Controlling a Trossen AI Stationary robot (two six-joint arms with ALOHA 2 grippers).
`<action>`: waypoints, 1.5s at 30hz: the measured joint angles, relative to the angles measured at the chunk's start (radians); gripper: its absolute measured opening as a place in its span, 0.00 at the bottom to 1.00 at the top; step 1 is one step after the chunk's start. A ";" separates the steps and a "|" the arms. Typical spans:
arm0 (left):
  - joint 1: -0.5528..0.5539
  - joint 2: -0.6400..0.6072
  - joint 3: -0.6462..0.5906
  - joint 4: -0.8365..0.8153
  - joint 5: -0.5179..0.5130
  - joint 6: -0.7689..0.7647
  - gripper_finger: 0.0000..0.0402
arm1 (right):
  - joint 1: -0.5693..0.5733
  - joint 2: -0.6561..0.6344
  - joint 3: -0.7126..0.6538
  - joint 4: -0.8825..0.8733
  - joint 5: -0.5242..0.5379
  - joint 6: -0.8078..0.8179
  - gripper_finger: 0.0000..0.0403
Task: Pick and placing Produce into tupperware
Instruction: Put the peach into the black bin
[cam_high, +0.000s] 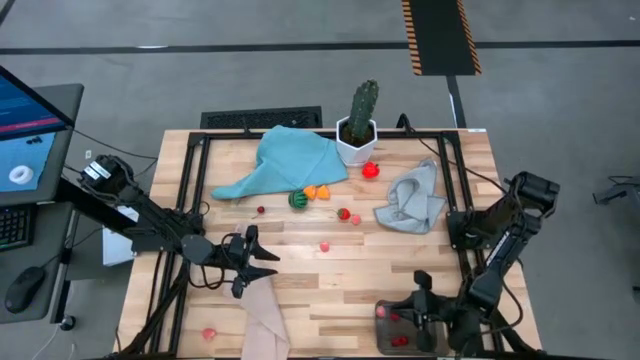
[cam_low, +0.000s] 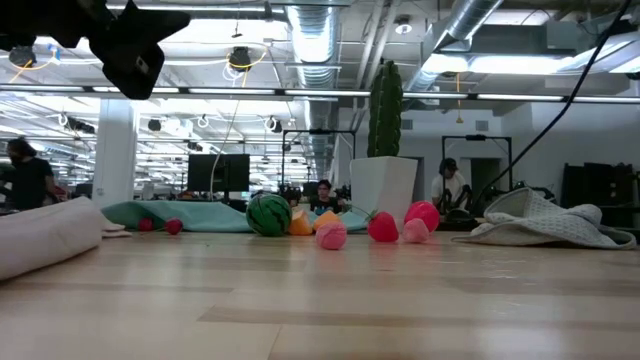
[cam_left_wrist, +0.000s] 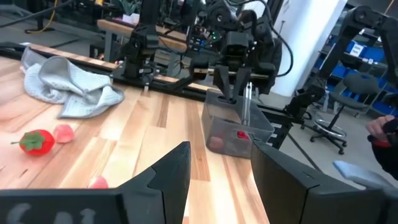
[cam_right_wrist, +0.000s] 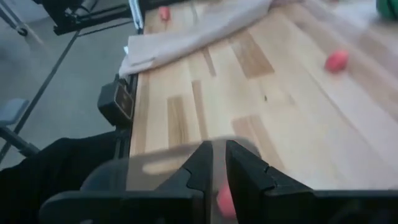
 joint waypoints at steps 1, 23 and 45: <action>0.000 0.000 0.000 0.000 0.000 0.002 0.39 | -0.010 -0.007 0.000 0.012 0.000 -0.032 0.17; -0.086 0.000 0.001 -0.191 0.105 -0.302 0.39 | -0.245 -0.059 0.000 0.161 -0.051 -0.406 0.17; -0.088 0.000 0.086 -0.523 0.096 -0.436 0.31 | -0.253 -0.054 0.000 0.175 -0.051 -0.416 0.17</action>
